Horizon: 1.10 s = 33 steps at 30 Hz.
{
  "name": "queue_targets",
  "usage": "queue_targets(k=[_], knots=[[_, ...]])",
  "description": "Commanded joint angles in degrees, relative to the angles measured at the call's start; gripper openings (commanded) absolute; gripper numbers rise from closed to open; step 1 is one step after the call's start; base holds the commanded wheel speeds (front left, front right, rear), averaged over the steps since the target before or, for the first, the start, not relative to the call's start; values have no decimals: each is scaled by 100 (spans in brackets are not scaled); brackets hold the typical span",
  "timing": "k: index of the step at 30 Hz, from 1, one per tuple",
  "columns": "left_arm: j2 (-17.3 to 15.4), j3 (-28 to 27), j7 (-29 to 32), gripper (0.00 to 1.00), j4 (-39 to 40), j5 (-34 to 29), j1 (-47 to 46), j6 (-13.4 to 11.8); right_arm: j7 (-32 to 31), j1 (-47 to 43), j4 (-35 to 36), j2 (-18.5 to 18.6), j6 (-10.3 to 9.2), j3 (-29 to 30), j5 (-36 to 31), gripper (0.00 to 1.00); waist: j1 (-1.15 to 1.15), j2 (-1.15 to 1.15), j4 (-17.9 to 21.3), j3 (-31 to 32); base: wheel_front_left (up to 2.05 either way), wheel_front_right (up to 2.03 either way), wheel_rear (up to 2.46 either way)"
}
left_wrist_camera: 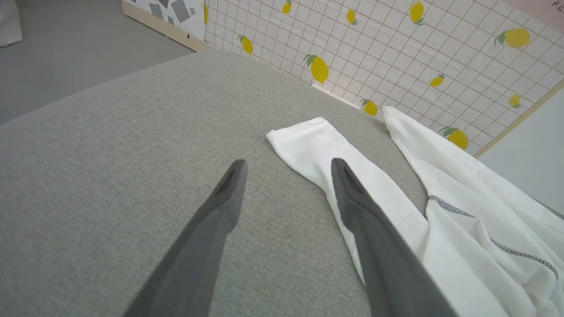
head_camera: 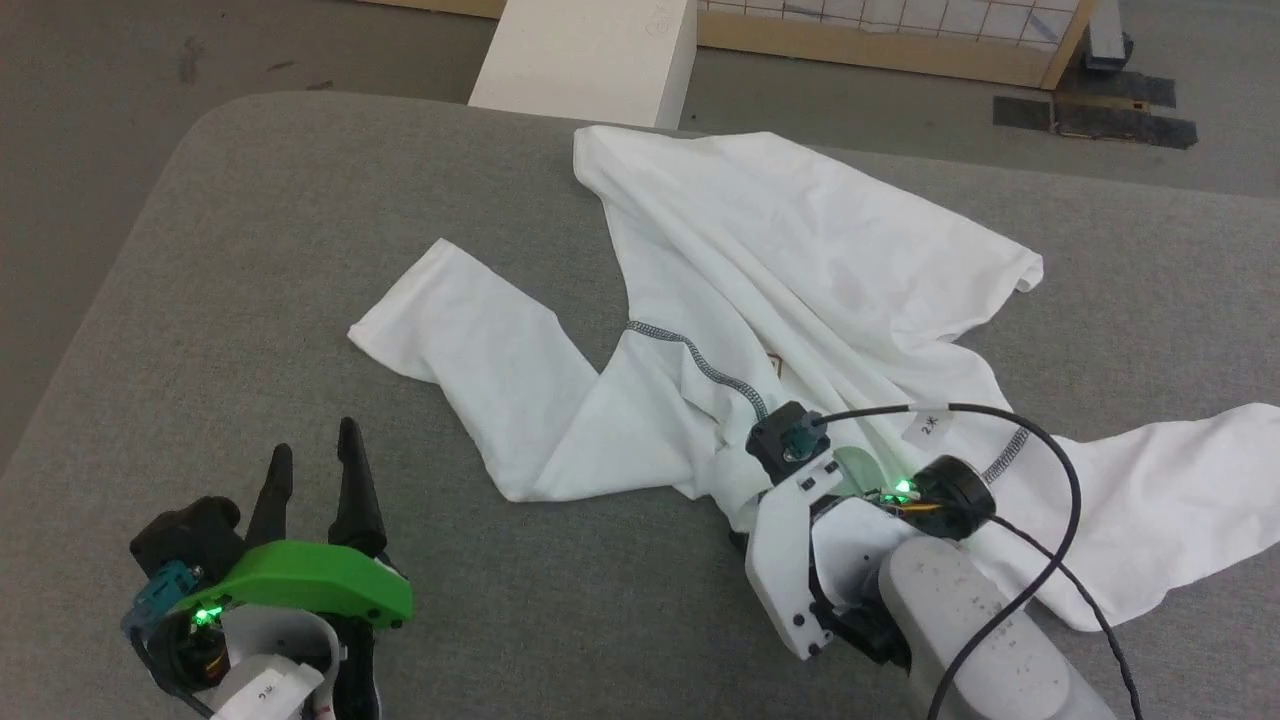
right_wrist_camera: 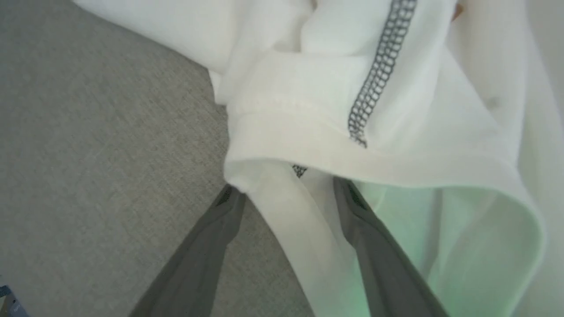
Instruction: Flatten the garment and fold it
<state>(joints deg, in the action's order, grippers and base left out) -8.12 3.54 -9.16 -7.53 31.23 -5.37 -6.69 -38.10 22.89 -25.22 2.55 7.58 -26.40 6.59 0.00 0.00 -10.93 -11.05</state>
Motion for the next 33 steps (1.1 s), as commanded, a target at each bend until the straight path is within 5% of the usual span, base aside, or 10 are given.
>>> queue_targets(k=[1, 2, 5, 9, 13, 16, 17, 18, 24, 33], knots=[[6, 8, 7, 100, -27, 38, 6, 1, -157, -144, -292, 44, -9, -92, 170, 35, 0, 0, 52, 21, 0, 0, 0], [3, 15, 7, 100, -43, 40, 11, 3, -210, -145, -318, 42, -9, -173, 349, 0, 0, 0, 80, 39, 0, 0, 0], [4, 47, 24, 100, -77, 47, 0, 13, -409, -183, -169, 148, -9, -391, 845, 0, 0, 0, 132, 91, 0, 0, 0], [-29, 63, 51, 100, -119, 50, 14, 13, -956, -461, 486, 851, -9, -528, 1497, 0, 0, 0, 246, 194, 0, 0, 0], [-66, 64, 101, 100, -124, 63, 80, -11, -1677, -982, 1346, 1647, -9, -143, 1941, 0, 0, 0, 403, 268, 0, 0, 0], [-78, 91, 164, 100, -119, 71, 110, -21, -1852, -1310, 1838, 1801, -9, 326, 2033, 0, 0, 0, 485, 285, 0, 0, 0], [-81, 117, 207, 100, -123, 74, 108, -21, -1723, -1452, 2068, 1725, -9, 631, 2052, 34, 0, 0, 509, 292, 0, 0, 0], [-82, 135, 233, 100, -124, 74, 100, -20, -1599, -1544, 2200, 1623, -9, 851, 2082, 100, 0, 0, 519, 297, 0, 0, 0], [-166, 326, 688, 100, -190, 109, 80, 18, 311, -1873, 3103, 386, -9, 2878, 2148, 100, 0, 0, 607, 388, 0, 0, 0], [-265, 354, 1602, 100, -456, 240, -276, -299, 1905, -1953, 3385, 37, -9, 4520, 1936, 100, 0, 0, 801, 351, 0, 0, 0]])
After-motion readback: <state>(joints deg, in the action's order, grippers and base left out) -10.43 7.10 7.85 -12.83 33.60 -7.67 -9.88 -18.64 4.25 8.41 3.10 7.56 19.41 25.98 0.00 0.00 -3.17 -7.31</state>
